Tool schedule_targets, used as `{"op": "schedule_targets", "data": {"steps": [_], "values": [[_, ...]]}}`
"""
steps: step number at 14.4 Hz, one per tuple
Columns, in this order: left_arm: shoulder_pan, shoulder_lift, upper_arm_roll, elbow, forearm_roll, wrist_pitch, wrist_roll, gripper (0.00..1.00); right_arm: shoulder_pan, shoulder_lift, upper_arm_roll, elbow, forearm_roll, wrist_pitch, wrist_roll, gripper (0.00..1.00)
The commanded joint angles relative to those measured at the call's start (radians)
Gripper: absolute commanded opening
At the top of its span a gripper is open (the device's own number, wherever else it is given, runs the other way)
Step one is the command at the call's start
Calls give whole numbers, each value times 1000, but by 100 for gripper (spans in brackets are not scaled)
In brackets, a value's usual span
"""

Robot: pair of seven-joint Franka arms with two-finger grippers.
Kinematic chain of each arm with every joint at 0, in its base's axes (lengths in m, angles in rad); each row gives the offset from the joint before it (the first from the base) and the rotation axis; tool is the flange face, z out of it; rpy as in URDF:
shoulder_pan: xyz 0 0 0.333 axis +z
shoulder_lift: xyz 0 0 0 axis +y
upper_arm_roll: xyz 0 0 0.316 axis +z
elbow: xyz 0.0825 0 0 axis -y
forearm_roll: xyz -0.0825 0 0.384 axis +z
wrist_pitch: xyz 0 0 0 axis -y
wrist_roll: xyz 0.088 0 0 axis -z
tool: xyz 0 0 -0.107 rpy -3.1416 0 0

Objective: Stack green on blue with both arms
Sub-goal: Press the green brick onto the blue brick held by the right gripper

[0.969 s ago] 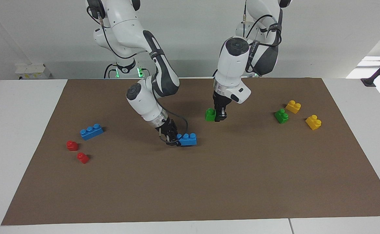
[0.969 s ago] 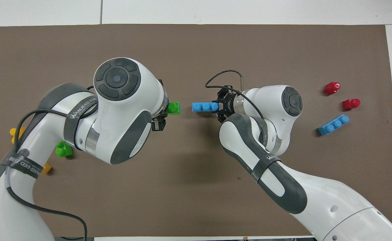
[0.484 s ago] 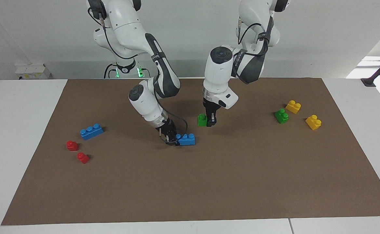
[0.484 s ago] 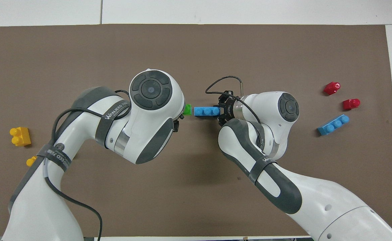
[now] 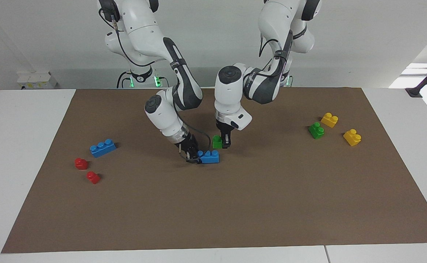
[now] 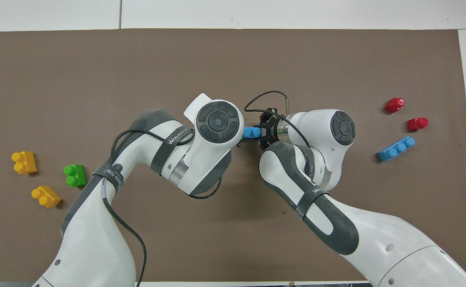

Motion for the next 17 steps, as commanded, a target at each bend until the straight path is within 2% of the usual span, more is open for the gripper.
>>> {"op": "schedule_targets", "data": {"steps": [1,11,17], "values": [[-34,33,14,31,21,21,-31,0,9,19,-4,-29,20,42,3,0],[-45,55,15,31,50,89,-57,0,9,17,-4,-43,20,60,-8,0],[-49,66,15,20,125,138,-145,0,11,17,-4,-43,20,62,-10,0]]}}
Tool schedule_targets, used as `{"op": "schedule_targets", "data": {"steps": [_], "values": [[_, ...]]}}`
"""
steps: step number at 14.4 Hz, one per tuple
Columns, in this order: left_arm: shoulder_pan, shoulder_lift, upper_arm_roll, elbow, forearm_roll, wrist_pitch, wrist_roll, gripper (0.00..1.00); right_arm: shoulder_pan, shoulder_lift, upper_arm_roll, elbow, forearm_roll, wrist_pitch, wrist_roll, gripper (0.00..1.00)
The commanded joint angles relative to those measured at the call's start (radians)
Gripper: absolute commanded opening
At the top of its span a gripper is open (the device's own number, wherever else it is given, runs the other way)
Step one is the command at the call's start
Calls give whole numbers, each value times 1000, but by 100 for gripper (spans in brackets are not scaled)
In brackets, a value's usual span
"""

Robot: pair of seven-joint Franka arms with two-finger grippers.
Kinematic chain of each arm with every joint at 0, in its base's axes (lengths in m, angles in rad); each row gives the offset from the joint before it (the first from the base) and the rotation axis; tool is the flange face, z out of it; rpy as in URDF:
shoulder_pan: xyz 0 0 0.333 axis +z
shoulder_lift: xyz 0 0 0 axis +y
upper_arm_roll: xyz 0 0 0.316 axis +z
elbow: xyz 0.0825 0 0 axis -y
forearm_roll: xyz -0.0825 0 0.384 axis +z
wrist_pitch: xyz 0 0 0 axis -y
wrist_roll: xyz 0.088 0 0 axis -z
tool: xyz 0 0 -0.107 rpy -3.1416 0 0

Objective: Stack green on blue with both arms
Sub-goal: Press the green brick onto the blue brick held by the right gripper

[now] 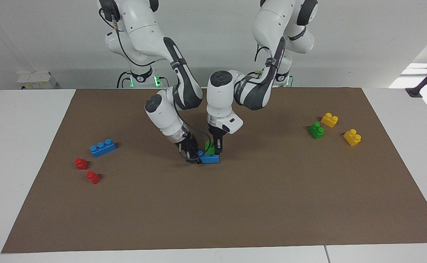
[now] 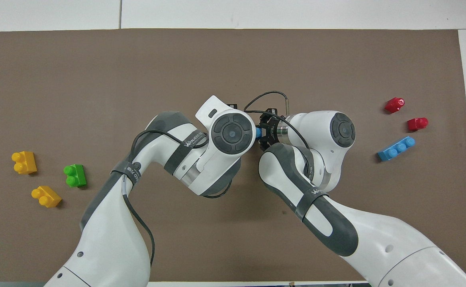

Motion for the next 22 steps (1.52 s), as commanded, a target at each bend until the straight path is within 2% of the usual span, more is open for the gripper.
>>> {"op": "schedule_targets", "data": {"steps": [1,5,14,15,16,22], "values": [[-23,20,15,9,33,21,-45,0,6,21,-5,-33,19,44,-10,0],[-38,16,15,-10,33,-7,-46,0,6,22,-5,-33,19,58,-11,0],[-41,7,21,-65,48,27,-62,0,3,22,-5,-33,19,58,-19,0],[-41,5,21,-64,64,22,-57,43,3,22,-5,-33,19,58,-19,0],[-41,5,21,-62,65,18,-53,99,3,22,-5,-33,19,58,-19,0],[-29,-13,21,-65,65,8,-45,100,0,22,-5,-33,19,58,-19,0]]}}
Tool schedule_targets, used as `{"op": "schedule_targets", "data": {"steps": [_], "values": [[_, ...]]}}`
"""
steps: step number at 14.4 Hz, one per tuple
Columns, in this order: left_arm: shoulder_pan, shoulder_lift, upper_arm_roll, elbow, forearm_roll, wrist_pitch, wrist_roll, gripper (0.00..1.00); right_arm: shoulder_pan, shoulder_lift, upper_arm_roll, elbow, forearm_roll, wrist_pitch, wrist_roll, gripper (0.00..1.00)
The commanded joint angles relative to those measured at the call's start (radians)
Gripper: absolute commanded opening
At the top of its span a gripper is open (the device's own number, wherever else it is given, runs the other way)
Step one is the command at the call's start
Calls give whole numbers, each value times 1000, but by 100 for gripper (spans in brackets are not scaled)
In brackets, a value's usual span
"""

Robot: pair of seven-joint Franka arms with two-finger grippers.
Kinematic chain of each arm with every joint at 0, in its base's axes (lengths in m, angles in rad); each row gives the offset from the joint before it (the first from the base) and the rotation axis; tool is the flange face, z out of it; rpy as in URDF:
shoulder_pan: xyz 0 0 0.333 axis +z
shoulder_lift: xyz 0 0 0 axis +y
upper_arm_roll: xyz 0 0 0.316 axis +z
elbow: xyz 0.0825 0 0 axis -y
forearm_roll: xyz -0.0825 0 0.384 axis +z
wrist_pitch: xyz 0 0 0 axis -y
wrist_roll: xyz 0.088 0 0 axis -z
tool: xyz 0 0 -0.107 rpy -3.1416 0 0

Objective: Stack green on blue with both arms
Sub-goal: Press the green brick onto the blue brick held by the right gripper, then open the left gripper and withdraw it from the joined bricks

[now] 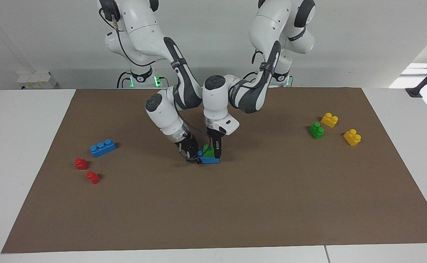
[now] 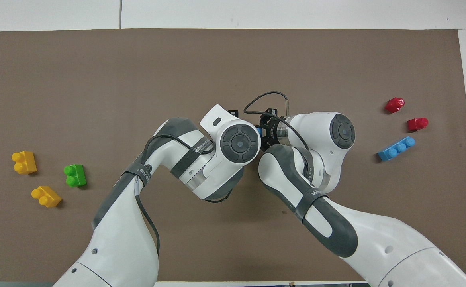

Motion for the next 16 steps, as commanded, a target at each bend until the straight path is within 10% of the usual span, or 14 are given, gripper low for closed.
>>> {"op": "schedule_targets", "data": {"steps": [1,3,5,16], "values": [[-3,-38,12,-23,18,-14,-6,100,-2,25,-7,-27,19,45,-17,3],[23,-67,11,-32,18,-37,19,100,-2,25,-7,-27,19,43,-17,57],[49,-111,9,-47,18,-71,69,100,-2,25,-7,-26,18,43,-15,80],[207,-237,6,-53,11,-252,425,100,-95,16,-8,-21,18,-24,-113,94]]}}
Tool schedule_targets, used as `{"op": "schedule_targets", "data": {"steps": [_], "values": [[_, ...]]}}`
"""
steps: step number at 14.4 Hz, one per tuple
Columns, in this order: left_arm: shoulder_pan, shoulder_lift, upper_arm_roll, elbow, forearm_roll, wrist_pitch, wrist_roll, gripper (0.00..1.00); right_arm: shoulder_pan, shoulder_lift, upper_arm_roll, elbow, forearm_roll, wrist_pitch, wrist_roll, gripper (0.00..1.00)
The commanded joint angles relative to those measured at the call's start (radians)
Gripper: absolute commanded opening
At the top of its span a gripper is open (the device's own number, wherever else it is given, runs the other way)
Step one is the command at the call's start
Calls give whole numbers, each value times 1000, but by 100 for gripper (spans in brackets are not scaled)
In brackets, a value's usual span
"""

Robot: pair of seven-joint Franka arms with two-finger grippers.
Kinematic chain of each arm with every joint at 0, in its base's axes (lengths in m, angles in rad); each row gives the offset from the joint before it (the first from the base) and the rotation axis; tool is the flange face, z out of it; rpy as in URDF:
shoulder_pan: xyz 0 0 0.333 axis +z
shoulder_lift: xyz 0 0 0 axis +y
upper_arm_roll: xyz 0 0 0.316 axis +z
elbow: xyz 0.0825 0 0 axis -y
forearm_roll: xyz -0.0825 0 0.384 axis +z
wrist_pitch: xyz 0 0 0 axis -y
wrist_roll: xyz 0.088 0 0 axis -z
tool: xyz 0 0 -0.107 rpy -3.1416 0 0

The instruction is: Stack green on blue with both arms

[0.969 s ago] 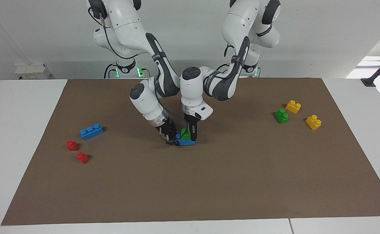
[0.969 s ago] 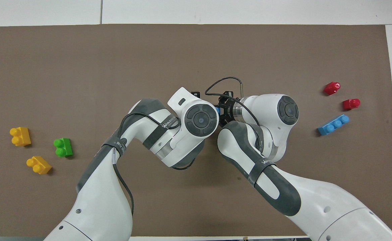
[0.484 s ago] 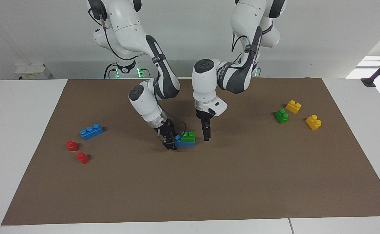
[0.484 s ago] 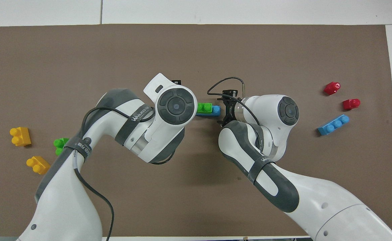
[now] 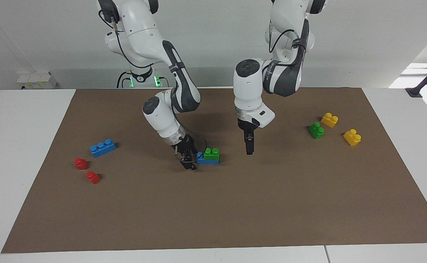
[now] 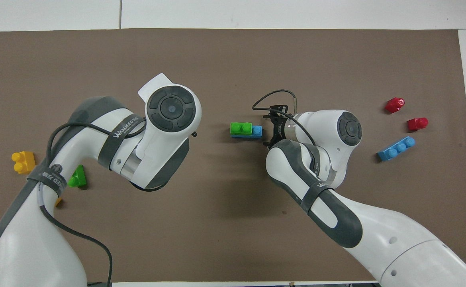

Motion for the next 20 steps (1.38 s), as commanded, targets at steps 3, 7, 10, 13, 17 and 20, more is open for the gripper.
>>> {"op": "schedule_targets", "data": {"steps": [3,7,10,13,17,20], "values": [[108,-79,-10,-40,-25,-41,206,100,-115,-6,-2,-14,16,-74,-180,94],[200,-108,-10,-40,-62,-76,395,100,-169,-12,-5,-31,2,-103,-392,95],[285,-141,-9,-38,-121,-88,594,100,-183,-18,-13,-54,-1,-106,-624,97],[365,-176,-9,-38,-137,-127,807,100,-230,-35,-15,-40,-119,-166,-678,98],[445,-231,-7,-38,-165,-205,1116,100,-301,-77,-15,41,-239,-341,-678,98],[501,-268,-3,-37,-165,-255,1356,100,-333,-95,-15,141,-346,-488,-676,98]]}}
